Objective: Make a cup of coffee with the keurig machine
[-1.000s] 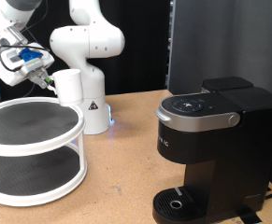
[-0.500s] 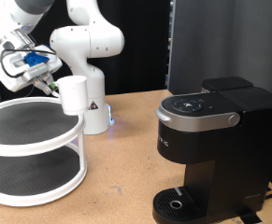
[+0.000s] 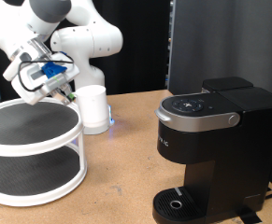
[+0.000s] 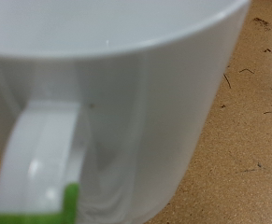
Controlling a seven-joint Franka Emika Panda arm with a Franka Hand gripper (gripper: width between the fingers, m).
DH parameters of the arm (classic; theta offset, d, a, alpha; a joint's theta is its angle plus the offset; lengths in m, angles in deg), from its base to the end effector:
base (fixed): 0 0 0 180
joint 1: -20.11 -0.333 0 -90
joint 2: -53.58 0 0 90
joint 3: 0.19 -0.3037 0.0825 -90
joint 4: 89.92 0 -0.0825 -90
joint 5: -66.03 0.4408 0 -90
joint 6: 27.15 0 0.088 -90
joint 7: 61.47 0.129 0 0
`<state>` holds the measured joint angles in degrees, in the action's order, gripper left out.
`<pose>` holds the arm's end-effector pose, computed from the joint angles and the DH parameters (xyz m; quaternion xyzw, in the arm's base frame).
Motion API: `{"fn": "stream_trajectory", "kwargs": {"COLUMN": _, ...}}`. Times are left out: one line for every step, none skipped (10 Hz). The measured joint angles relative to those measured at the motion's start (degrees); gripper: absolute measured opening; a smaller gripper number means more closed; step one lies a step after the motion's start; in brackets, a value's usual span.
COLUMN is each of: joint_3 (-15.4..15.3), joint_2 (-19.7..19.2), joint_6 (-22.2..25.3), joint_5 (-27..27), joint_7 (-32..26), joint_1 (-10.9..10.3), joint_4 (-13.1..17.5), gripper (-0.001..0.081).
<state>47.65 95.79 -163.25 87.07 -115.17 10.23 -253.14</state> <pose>0.3600 -0.1641 0.2930 -0.9227 -0.0638 -0.2538 0.2830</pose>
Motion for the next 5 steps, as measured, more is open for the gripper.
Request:
{"fn": "stream_trajectory", "kwargs": {"joint_3": 0.00, "joint_2": -1.29, "joint_6": -2.51, "joint_5": 1.48, "joint_7": 0.03, "joint_1": -2.32, "joint_4": -0.03, "gripper": 0.0066}}
{"fn": "stream_trajectory", "kwargs": {"joint_3": 0.02, "joint_2": -2.43, "joint_6": -4.79, "joint_5": 3.26, "joint_7": 0.03, "joint_1": -4.74, "joint_4": -0.02, "gripper": 0.0066}}
{"fn": "stream_trajectory", "kwargs": {"joint_3": 0.06, "joint_2": -3.39, "joint_6": -6.81, "joint_5": 5.00, "joint_7": 0.02, "joint_1": -7.14, "joint_4": 0.05, "gripper": 0.0066}}
{"fn": "stream_trajectory", "kwargs": {"joint_3": 0.15, "joint_2": -4.08, "joint_6": -8.20, "joint_5": 6.47, "joint_7": 0.02, "joint_1": -9.28, "joint_4": 0.15, "gripper": 0.0066}}
{"fn": "stream_trajectory", "kwargs": {"joint_3": 0.19, "joint_2": -4.55, "joint_6": -9.21, "joint_5": 7.59, "joint_7": 0.02, "joint_1": -11.00, "joint_4": 0.24, "gripper": 0.0066}}
